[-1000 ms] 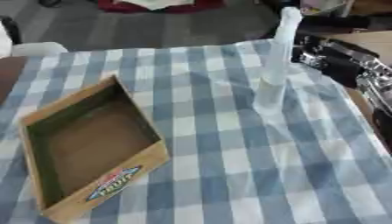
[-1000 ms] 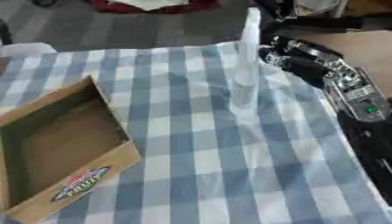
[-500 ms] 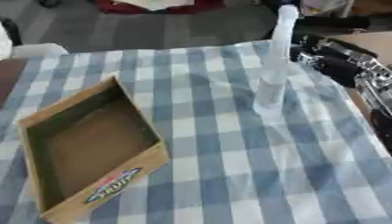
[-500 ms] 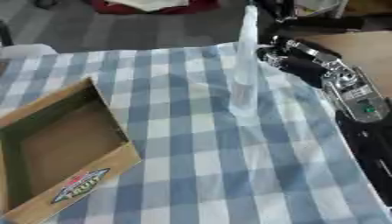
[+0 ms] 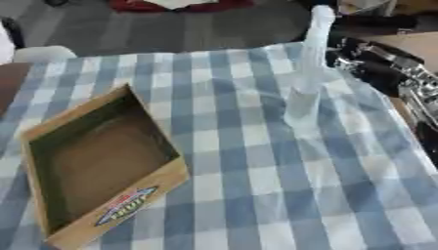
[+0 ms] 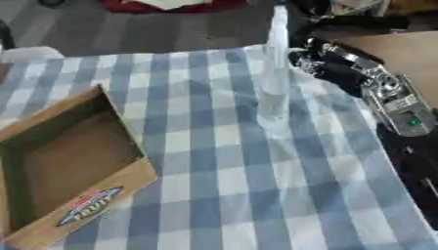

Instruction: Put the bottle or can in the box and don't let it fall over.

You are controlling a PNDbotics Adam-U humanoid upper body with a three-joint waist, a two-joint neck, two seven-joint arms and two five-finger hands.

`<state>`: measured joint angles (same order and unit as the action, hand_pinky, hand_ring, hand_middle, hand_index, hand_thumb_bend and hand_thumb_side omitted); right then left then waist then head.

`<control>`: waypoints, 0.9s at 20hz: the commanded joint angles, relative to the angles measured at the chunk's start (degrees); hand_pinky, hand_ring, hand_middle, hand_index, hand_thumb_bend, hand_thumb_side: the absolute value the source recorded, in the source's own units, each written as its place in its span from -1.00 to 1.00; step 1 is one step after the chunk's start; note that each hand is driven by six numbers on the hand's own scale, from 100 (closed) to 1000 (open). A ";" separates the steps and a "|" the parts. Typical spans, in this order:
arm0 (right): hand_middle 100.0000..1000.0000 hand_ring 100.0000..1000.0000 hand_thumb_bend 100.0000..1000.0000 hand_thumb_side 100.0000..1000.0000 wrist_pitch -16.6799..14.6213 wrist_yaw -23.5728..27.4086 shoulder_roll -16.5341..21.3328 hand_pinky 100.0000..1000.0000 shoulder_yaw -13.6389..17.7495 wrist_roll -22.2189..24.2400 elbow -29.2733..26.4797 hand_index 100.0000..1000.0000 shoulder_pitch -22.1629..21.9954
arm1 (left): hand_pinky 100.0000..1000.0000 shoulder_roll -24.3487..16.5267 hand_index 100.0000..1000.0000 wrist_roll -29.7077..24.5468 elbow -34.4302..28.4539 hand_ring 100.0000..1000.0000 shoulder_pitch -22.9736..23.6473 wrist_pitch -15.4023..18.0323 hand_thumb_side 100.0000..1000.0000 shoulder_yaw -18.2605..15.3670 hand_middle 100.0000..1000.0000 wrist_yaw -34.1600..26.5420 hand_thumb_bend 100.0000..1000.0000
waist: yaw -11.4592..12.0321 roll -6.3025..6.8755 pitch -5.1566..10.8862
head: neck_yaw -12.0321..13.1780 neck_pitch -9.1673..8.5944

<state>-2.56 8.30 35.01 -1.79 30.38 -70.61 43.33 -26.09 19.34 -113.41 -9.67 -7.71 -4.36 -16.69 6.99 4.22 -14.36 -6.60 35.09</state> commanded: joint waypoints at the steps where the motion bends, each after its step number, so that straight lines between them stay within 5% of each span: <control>1: 1.00 1.00 -1.00 -0.04 -0.69 0.76 1.06 1.00 0.60 0.59 -2.19 1.00 0.97 | -0.38 -0.86 0.26 -0.36 -1.18 0.06 -0.58 0.08 0.09 -0.14 0.27 -0.18 -1.00 | -0.06 -0.05 0.76 | 0.12 -0.80; 18: 1.00 1.00 -1.00 -0.06 -2.80 3.26 0.98 1.00 0.35 6.53 -2.72 1.00 0.65 | -0.38 -0.95 0.26 -1.22 -1.18 0.08 -0.64 0.06 0.08 -0.19 0.28 -0.06 -1.00 | 0.13 -0.07 0.66 | 0.29 -0.61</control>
<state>-5.27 10.96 34.98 -1.83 36.60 -72.40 43.25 -26.08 18.39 -113.42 -9.67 -7.78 -4.35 -16.70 7.05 4.35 -14.38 -6.53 35.03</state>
